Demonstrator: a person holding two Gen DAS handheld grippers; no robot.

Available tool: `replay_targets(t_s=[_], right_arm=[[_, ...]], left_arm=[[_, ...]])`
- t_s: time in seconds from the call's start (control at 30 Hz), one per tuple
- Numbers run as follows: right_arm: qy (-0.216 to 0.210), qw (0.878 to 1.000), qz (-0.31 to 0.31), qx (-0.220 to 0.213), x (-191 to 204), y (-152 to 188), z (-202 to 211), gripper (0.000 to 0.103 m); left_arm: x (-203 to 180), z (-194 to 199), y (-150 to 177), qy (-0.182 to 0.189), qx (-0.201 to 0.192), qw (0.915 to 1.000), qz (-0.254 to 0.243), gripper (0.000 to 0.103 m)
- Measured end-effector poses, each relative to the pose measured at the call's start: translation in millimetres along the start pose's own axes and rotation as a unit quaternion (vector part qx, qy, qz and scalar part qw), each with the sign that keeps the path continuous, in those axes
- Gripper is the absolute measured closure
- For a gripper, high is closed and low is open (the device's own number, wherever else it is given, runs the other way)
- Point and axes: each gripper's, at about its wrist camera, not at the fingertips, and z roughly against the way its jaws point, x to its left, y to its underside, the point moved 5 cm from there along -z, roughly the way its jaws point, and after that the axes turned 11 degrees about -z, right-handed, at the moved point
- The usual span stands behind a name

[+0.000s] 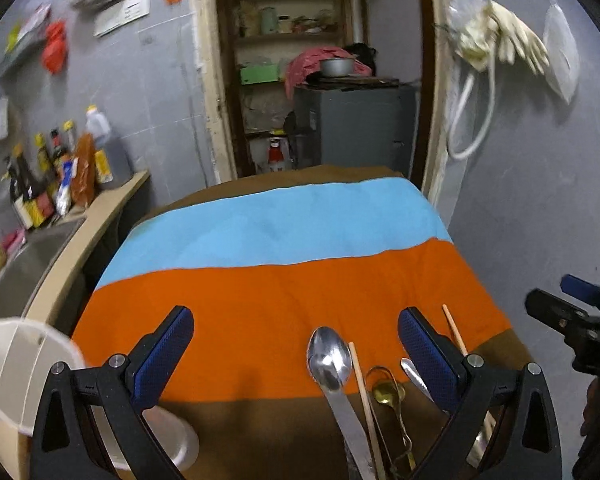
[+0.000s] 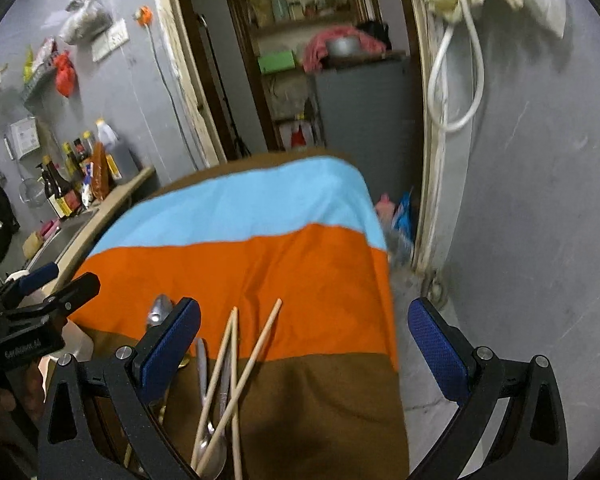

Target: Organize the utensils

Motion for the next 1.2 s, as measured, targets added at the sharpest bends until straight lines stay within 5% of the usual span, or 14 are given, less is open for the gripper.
replay_targets(t_s=[0.2,0.3,0.43,0.53,0.87,1.2], right_arm=[[-0.023,0.999,-0.019,0.029,-3,9,-37,0.003],[-0.038,0.998,-0.027,0.042,-4,18,-48,0.013],[-0.050,0.996,-0.033,0.070,-10,26,-60,0.040],[-0.064,0.993,-0.038,0.086,-8,30,-69,0.044],[-0.090,0.987,-0.017,0.135,13,39,-101,0.072],[-0.098,0.983,-0.006,0.152,18,42,-113,0.075]], left_arm=[[-7,-19,-1,0.016,0.017,0.9997,0.006,0.001],[-9,-31,4,0.029,0.030,0.9991,0.008,0.001],[-9,-49,9,0.055,0.051,0.9970,0.020,0.018],[-5,-64,14,0.074,0.070,0.9942,0.035,0.036],[6,-97,29,0.116,0.106,0.9854,0.065,0.067],[7,-107,32,0.178,0.119,0.9734,0.081,0.087]])
